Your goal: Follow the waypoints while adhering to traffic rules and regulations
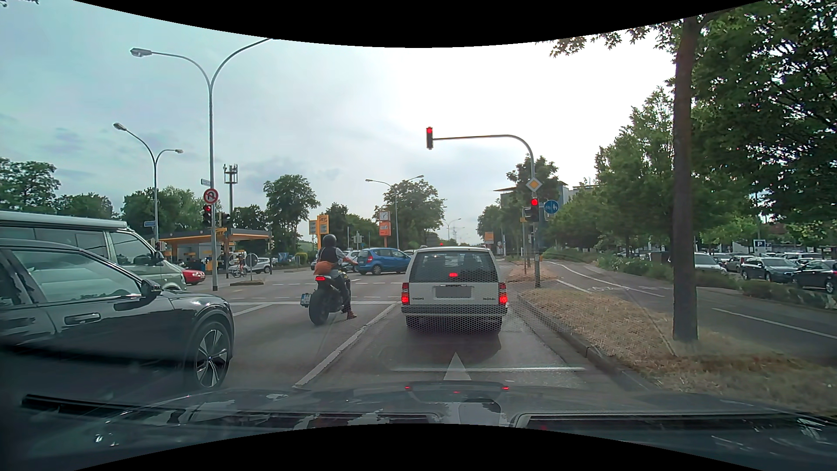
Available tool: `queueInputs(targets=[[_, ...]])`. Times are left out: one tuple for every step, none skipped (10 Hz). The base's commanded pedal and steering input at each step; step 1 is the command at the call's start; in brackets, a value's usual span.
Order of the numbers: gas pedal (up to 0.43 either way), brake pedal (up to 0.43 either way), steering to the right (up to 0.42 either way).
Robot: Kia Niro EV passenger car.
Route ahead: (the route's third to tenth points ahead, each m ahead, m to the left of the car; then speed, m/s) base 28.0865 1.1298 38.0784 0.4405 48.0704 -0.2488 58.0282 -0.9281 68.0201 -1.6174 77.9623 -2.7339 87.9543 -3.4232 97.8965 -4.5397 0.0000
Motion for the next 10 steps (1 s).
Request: queueInputs(targets=[[0.0, 0.0, 0.011], [0.0, 0.0, 0.011], [0.0, 0.0, 0.011], [0.0, 0.0, 0.011], [0.0, 0.0, 0.011], [0.0, 0.0, 0.011], [0.0, 0.0, 0.011], [0.0, 0.0, 0.011], [0.0, 0.0, 0.011], [0.0, 0.0, 0.011]])
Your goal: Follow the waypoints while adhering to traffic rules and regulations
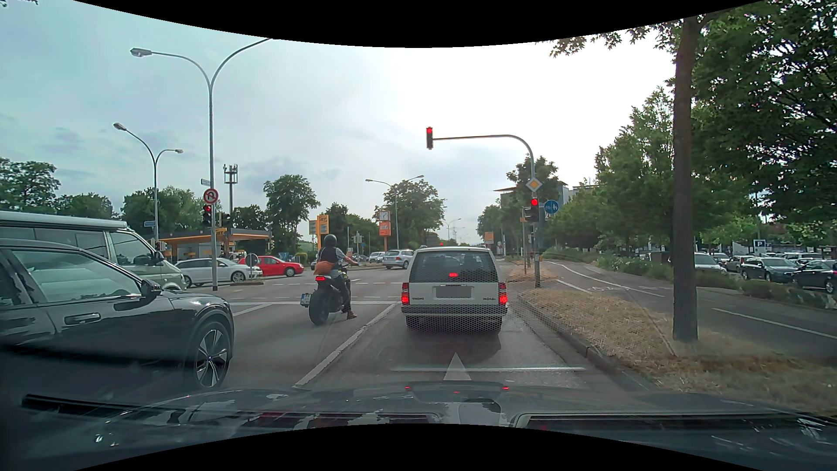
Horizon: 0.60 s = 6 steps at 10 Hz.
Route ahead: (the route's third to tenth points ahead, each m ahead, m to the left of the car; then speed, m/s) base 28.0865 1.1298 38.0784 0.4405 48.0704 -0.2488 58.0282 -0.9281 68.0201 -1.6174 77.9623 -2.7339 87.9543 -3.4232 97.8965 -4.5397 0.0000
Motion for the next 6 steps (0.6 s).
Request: queueInputs(targets=[[0.0, 0.0, 0.011], [0.0, 0.0, 0.011], [0.0, 0.0, 0.011], [0.0, 0.0, 0.011], [0.0, 0.0, 0.011], [0.0, 0.0, 0.011]])
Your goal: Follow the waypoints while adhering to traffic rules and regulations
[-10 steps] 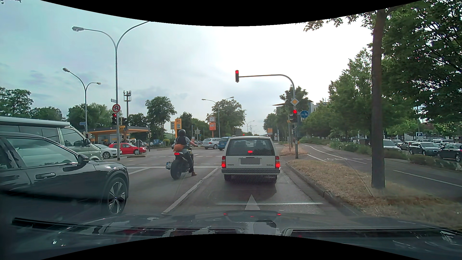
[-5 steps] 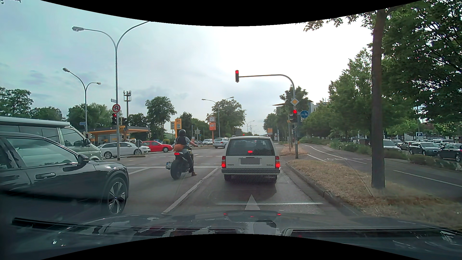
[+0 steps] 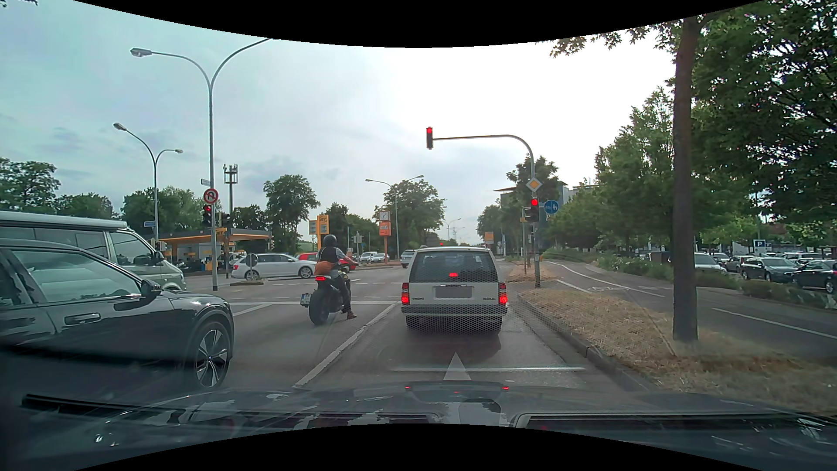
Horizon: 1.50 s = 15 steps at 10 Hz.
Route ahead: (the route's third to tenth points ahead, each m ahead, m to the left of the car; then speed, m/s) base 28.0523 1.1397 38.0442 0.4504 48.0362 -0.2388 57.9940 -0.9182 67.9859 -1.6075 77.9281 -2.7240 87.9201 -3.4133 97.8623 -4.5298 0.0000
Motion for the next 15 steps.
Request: queueInputs(targets=[[0.0, 0.0, 0.011], [0.0, 0.0, 0.011], [0.0, 0.0, 0.011], [0.0, 0.0, 0.011], [0.0, 0.0, 0.011], [0.0, 0.0, 0.011], [0.0, 0.0, 0.011], [0.0, 0.0, 0.011], [0.0, 0.0, 0.011], [0.0, 0.0, 0.011], [0.0, 0.0, 0.011], [0.0, 0.0, 0.011], [0.0, 0.0, 0.011], [0.0, 0.0, 0.011], [0.0, 0.0, 0.011]])
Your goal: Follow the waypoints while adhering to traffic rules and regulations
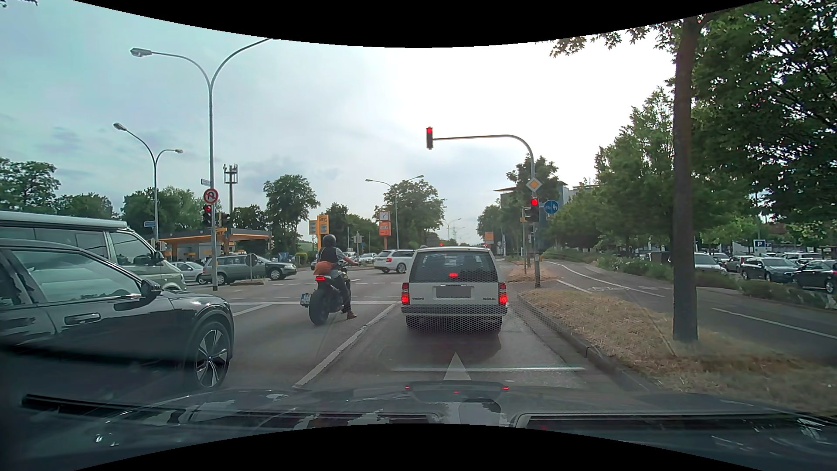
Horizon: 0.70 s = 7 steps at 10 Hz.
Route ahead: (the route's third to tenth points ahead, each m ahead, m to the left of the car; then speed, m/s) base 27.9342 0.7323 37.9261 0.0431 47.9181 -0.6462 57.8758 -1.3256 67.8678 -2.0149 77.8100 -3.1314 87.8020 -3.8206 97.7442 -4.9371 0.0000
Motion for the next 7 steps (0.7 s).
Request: queueInputs(targets=[[0.0, 0.0, 0.011], [0.0, 0.0, 0.011], [0.0, 0.0, 0.011], [0.0, 0.0, 0.011], [0.0, 0.0, 0.011], [0.0, 0.0, 0.011], [0.0, 0.0, 0.011]])
